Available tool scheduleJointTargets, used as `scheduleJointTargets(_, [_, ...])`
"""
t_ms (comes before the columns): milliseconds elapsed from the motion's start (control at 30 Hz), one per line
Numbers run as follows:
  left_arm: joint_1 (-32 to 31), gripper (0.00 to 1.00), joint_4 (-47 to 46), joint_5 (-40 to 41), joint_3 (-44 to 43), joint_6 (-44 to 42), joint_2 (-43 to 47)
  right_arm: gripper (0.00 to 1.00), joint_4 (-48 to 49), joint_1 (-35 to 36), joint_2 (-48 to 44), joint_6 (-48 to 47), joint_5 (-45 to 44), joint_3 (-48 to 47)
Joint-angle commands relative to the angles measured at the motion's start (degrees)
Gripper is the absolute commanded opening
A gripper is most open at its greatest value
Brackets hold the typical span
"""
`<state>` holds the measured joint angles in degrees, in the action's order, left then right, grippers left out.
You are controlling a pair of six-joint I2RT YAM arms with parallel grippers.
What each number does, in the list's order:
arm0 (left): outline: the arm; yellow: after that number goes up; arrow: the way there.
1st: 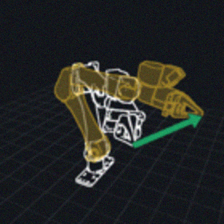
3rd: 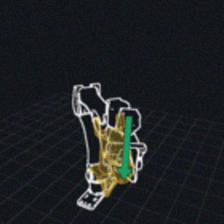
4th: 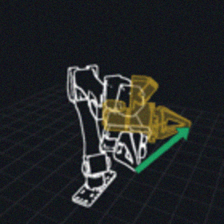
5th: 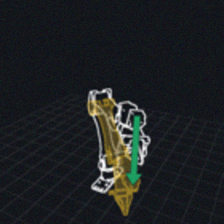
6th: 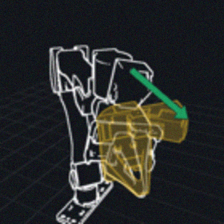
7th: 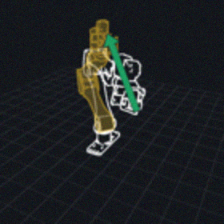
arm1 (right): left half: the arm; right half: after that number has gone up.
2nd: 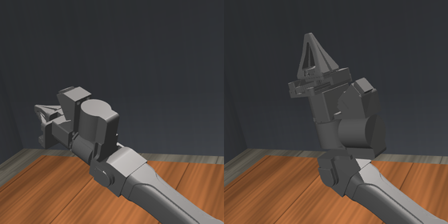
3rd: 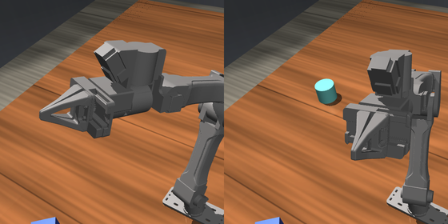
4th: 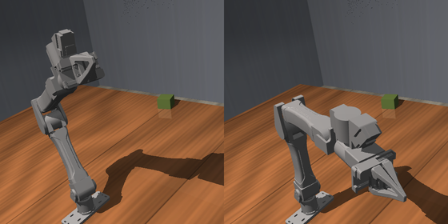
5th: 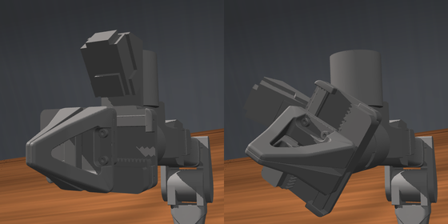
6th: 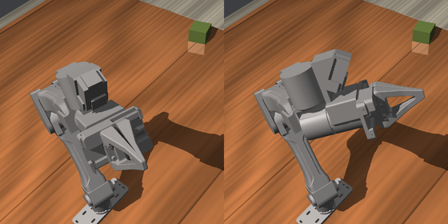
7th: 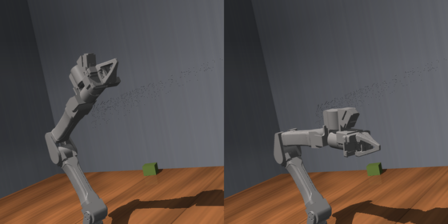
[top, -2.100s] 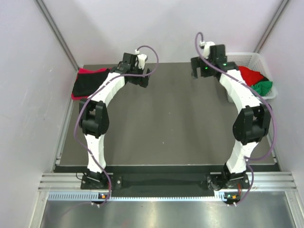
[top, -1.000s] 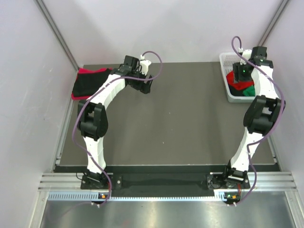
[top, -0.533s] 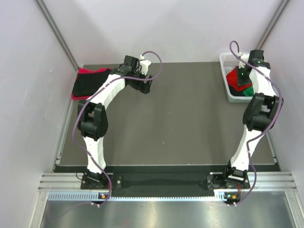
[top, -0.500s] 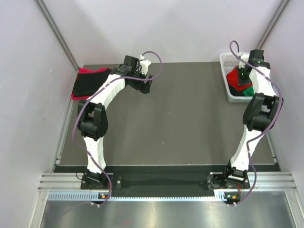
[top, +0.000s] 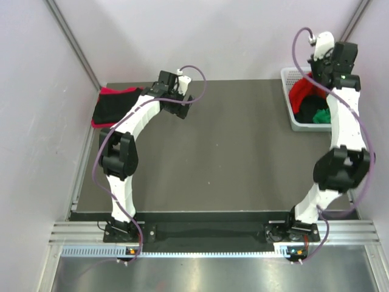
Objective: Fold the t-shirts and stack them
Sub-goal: Grab the tshirt from the pile, then move the tshirt to the center of the board
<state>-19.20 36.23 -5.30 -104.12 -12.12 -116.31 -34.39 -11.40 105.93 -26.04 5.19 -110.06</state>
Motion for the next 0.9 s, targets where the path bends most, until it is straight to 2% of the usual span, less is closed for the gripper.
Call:
scheduleJointTargets(0, [1.2, 0.99, -3.8, 7.4, -0.5, 0.7, 4.9, 0.0, 16.8, 5.6, -16.5, -6.6, 5.8, 4.2])
scheduleJointTargets(100, [4.3, 0.99, -4.5, 9.3, -1.1, 3.8, 5.2, 0.0, 20.8, 10.9, -22.0, -9.4, 7.5, 8.5])
scheduleJointTargets(267, [9.5, 0.99, -4.5, 7.8, -2.1, 6.1, 5.7, 0.0, 22.3, 21.3, -25.8, -11.4, 8.0, 8.5])
scheduleJointTargets(467, [9.8, 0.99, -5.5, 9.3, 0.5, 5.8, 7.9, 0.0, 24.8, 22.9, -22.5, -7.1, 5.3, 11.3])
scheduleJointTargets(500, [9.8, 0.99, -5.6, 9.3, 1.3, 5.7, 8.0, 0.04, 24.9, 23.0, -21.7, -6.8, 4.7, 12.4])
scheduleJointTargets(533, [9.8, 0.99, -5.6, 9.5, 1.6, 5.6, 8.4, 0.21, 24.8, 22.9, -20.7, -6.7, 4.3, 13.7])
scheduleJointTargets(567, [9.9, 0.99, -5.5, 9.6, 1.8, 5.4, 8.6, 0.63, 22.2, 23.4, -18.1, -7.3, 3.5, 14.8])
scheduleJointTargets(600, [9.9, 0.99, -5.6, 9.4, 2.2, 5.4, 8.8, 0.69, 19.7, 23.8, -16.7, -7.3, 1.8, 14.3])
scheduleJointTargets(733, [10.0, 0.99, -5.6, 9.9, 3.3, 4.9, 10.5, 0.72, 11.1, 23.6, -15.0, -3.3, 4.0, 14.8])
scheduleJointTargets(867, [10.0, 0.99, -5.6, 9.5, 4.7, 4.8, 11.4, 0.61, 2.3, 24.9, -19.4, -5.2, 18.8, 25.3])
